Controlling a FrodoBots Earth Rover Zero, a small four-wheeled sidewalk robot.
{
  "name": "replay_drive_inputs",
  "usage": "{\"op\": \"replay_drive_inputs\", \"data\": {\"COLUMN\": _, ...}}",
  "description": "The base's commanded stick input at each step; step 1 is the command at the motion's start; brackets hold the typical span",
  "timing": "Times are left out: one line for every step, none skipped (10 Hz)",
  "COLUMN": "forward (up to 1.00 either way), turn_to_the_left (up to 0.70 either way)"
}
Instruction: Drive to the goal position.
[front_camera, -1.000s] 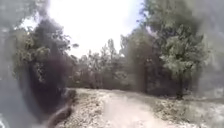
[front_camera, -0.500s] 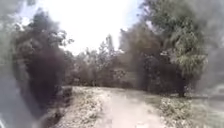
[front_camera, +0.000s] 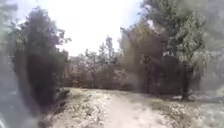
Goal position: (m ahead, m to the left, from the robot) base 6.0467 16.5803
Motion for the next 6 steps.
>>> {"op": "replay_drive_inputs", "data": {"forward": 0.70, "turn_to_the_left": 0.00}}
{"op": "replay_drive_inputs", "data": {"forward": 0.70, "turn_to_the_left": 0.00}}
{"op": "replay_drive_inputs", "data": {"forward": 0.70, "turn_to_the_left": 0.00}}
{"op": "replay_drive_inputs", "data": {"forward": 0.70, "turn_to_the_left": 0.00}}
{"op": "replay_drive_inputs", "data": {"forward": 0.70, "turn_to_the_left": 0.00}}
{"op": "replay_drive_inputs", "data": {"forward": 0.70, "turn_to_the_left": 0.00}}
